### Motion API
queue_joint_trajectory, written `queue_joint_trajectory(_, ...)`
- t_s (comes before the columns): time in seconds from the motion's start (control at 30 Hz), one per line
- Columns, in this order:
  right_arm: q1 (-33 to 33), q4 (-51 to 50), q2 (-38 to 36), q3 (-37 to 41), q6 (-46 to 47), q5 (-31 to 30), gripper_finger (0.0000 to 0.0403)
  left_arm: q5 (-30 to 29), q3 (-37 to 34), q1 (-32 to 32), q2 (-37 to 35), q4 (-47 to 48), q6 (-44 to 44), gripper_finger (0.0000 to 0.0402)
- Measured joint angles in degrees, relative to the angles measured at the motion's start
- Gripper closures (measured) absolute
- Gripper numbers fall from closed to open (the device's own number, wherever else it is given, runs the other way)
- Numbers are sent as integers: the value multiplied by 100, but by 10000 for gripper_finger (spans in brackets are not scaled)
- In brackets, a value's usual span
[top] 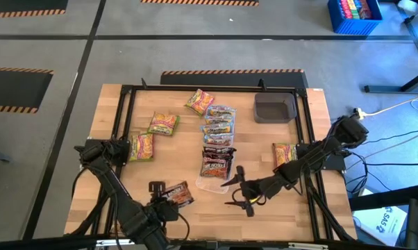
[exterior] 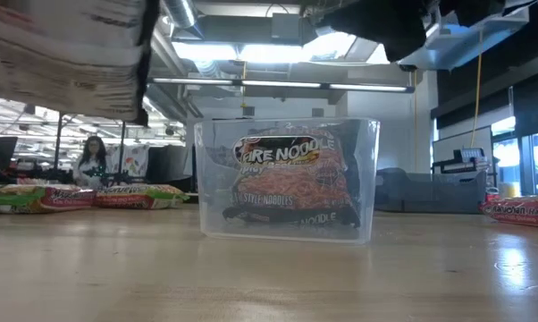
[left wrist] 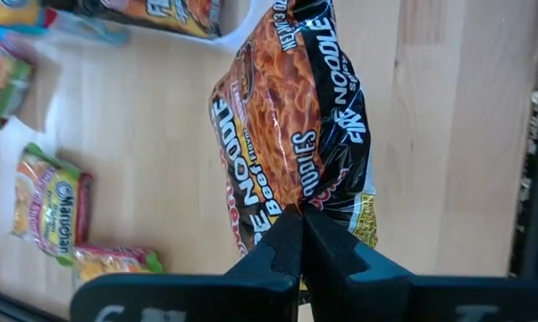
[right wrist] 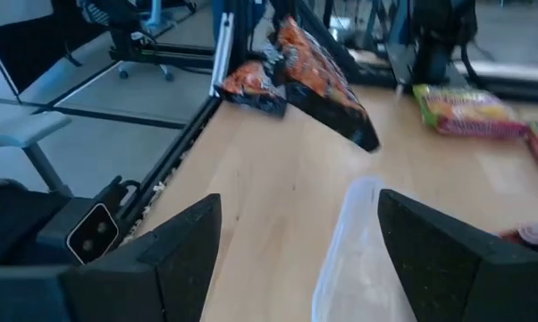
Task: Sort Maruchan noodles
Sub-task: Put the top black noodle pack into the bottom transparent bin
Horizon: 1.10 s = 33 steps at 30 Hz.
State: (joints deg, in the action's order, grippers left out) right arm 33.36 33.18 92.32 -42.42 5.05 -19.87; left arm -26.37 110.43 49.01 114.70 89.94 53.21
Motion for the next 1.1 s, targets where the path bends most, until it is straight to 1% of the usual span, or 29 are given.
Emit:
queue_joint_trajectory(0.2,0,781,332,-1,-789,-8,121,-430,0,-24,-64,-244,-210,401)
queue_joint_trajectory(0.33,0,1140,471,-1,-1285,-54,121,-610,4,-159,-158,-683,-547,401)
queue_joint_trajectory(0.5,0,1243,471,-1,-1389,-172,121,-812,4,-363,-171,-884,-894,401)
queue_joint_trajectory(0.63,0,1243,471,-1,-1167,-267,121,-1053,4,-509,-171,-1027,-1118,401)
queue_joint_trajectory(0.73,0,1250,471,-1,-1171,-499,121,-1217,4,-558,-171,-1244,-1242,401)
queue_joint_trajectory(0.83,0,1293,471,-1,-1503,-662,121,-1333,4,-593,-171,-1620,-1414,401)
queue_joint_trajectory(0.97,-11,1357,471,-22,-2080,-672,121,-1344,4,-673,-171,-1927,-1676,401)
queue_joint_trajectory(1.1,-11,1324,471,-170,-2349,-610,121,-1388,4,-774,-171,-2078,-1816,401)
